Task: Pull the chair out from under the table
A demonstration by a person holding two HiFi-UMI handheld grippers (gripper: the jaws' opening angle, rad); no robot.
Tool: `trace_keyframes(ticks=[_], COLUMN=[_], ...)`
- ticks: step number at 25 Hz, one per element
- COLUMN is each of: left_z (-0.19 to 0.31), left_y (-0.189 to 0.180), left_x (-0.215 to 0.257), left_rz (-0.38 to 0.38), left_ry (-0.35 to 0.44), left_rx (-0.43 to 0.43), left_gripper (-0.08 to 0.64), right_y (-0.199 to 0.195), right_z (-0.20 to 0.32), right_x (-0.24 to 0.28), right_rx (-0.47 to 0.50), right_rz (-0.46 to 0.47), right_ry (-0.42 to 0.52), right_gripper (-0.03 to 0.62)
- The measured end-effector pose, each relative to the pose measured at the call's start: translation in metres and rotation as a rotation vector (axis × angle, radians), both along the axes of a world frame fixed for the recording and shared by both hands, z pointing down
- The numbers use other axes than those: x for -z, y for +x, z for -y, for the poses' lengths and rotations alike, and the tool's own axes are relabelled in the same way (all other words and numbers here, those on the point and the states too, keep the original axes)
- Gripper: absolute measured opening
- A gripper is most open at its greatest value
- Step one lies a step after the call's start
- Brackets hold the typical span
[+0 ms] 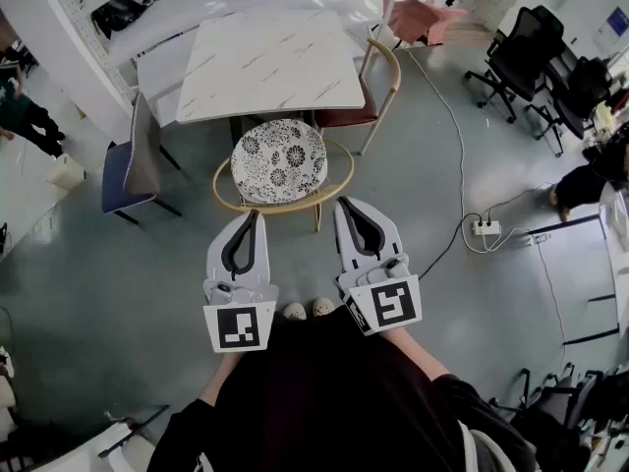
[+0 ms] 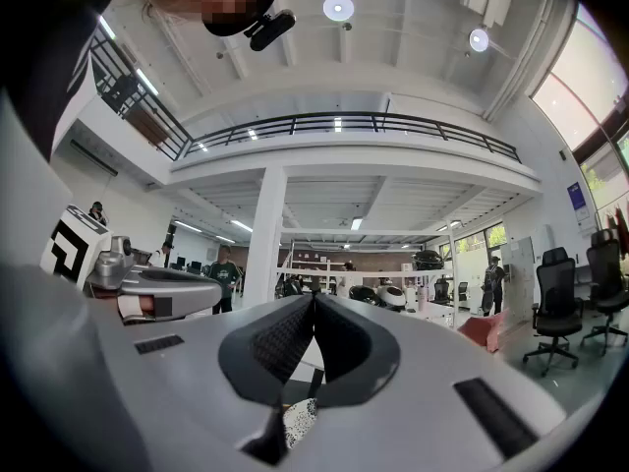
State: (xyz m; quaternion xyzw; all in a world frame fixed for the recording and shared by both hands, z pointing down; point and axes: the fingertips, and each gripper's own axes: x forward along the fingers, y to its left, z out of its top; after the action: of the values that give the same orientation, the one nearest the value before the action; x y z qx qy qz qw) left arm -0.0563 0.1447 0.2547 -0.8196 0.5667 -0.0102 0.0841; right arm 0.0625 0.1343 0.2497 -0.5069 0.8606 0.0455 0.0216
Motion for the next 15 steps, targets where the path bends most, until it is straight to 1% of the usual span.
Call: trace_keyframes(ticks=[7,10,15], left_z=[0.006,0.008,0.020], left_y=[-0.013,-0.014,-0.015], left_x=[-0.001,-0.006,-0.020], left_rz=[-0.012,-0.001,-0.013], left_ry=[-0.002,-0.008,-0.034], left_rx=[-0.017,-0.036,-0.066], left_gripper=[0.005,0.005,0.005], right_y=[-0.014,-0.015,-0.012], right_z=[0.005,0.003,0.016], right_x=[-0.004,-0.008,-0.020], right_rx=[-0.014,-0.015,-0.027], right_rz=[0.008,0.022,0.034], right_ry=[-0.007,-0.011,-0.025], right_gripper=[0.021,0.021,0.023])
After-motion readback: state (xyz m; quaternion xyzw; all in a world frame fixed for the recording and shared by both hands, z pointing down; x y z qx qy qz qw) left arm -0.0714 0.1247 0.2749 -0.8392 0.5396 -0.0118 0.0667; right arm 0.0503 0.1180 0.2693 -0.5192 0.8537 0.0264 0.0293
